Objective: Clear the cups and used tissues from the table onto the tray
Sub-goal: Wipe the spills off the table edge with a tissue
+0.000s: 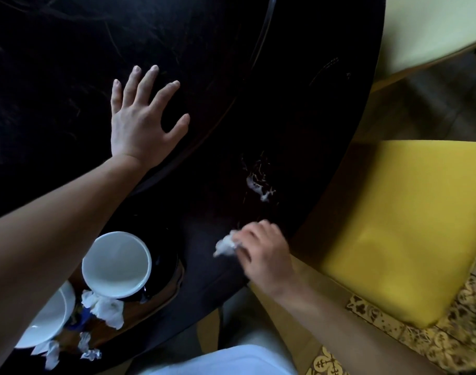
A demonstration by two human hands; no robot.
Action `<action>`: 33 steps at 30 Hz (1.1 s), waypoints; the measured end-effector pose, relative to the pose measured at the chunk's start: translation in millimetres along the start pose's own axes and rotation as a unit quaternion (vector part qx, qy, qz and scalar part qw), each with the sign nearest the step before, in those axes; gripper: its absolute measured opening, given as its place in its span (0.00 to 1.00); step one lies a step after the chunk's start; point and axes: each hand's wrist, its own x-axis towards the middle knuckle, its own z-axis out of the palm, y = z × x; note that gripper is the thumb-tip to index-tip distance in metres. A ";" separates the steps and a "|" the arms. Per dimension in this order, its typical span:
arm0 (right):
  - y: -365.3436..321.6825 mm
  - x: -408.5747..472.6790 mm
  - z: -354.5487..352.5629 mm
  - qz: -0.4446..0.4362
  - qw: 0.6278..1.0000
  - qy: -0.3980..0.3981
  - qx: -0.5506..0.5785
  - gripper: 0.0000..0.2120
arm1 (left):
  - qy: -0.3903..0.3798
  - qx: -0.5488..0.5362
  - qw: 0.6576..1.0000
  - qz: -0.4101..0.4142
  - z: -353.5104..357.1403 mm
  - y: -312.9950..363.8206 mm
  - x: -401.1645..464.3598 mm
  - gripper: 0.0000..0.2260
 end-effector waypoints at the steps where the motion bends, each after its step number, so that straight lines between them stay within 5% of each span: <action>1: 10.9 12.3 -3.7 0.010 0.999 0.018 -0.024 0.09 | 0.001 0.001 1.000 -0.001 0.2 -0.4 0.0 0.27; 5: 58.2 64.4 -39.0 0.074 0.988 0.107 -0.088 0.08 | 0.004 -0.001 1.000 0.003 1.1 -0.3 -0.7 0.27; 10: 87.5 115.0 -79.6 0.120 0.973 0.192 -0.034 0.16 | 0.004 -0.001 1.000 0.003 0.1 -0.5 0.3 0.27; 14: 95.8 145.3 -67.1 0.144 0.978 0.141 -0.047 0.13 | 0.004 0.000 1.000 0.000 -0.5 0.8 0.7 0.27; 22: 45.0 62.3 -32.1 0.047 0.997 0.054 -0.014 0.08 | 0.005 -0.003 1.000 0.000 0.0 0.0 0.2 0.27; 29: 128.9 102.9 -83.2 0.225 0.943 0.246 -0.019 0.09 | 0.008 0.000 1.000 0.004 0.4 -0.9 -1.0 0.27; 33: 144.3 153.7 -88.1 0.228 0.947 0.226 0.013 0.11 | 0.008 0.001 1.000 0.004 0.1 -0.2 -0.6 0.27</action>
